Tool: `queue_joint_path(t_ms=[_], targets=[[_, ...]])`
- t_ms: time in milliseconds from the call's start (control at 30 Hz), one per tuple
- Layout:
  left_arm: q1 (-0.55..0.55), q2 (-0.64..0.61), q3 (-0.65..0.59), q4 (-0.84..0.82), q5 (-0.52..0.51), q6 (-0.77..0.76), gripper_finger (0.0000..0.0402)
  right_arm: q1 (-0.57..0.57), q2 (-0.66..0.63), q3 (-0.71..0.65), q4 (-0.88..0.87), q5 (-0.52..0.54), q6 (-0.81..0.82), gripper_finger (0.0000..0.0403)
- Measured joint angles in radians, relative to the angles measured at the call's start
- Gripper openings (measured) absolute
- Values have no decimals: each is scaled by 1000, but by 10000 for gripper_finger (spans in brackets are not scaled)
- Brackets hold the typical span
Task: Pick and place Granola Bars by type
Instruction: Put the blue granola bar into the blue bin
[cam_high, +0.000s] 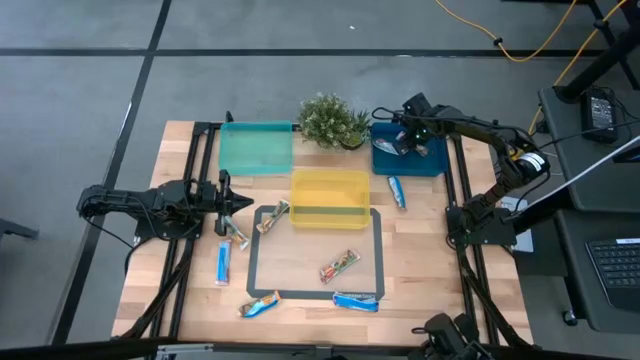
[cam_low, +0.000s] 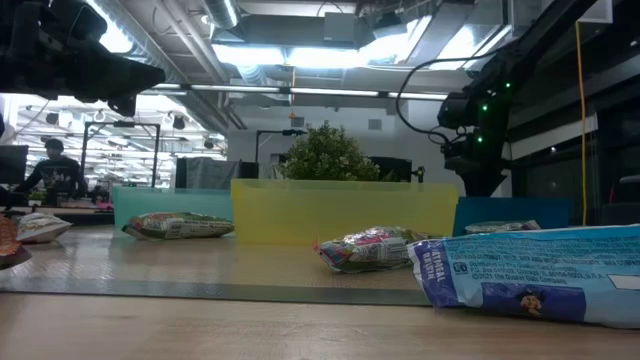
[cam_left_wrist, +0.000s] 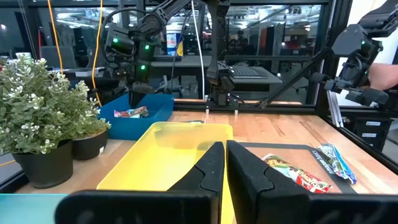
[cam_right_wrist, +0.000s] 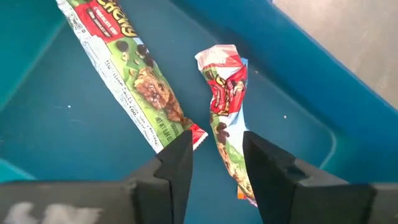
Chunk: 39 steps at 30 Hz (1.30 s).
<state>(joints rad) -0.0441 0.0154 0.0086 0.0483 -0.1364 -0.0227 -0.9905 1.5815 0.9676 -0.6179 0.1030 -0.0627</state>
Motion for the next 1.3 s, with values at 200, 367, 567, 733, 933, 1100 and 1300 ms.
queue_joint_path(t_ms=[200,367,567,733,933,1100,1300], targets=[[0,0,0,0,0,0,13,15,-47,0,2,7,-9,145],[0,0,0,0,0,0,10,54,-111,0,6,8,-10,145],[0,0,0,0,0,0,8,126,-192,0,2,9,8,145],[0,0,0,0,0,0,9,210,-253,0,-32,9,36,145],[0,0,0,0,0,0,12,340,-318,0,-73,10,110,145],[0,0,0,0,0,0,9,463,-364,0,-107,40,169,145],[0,0,0,0,0,0,8,594,-399,0,-211,144,271,145]])
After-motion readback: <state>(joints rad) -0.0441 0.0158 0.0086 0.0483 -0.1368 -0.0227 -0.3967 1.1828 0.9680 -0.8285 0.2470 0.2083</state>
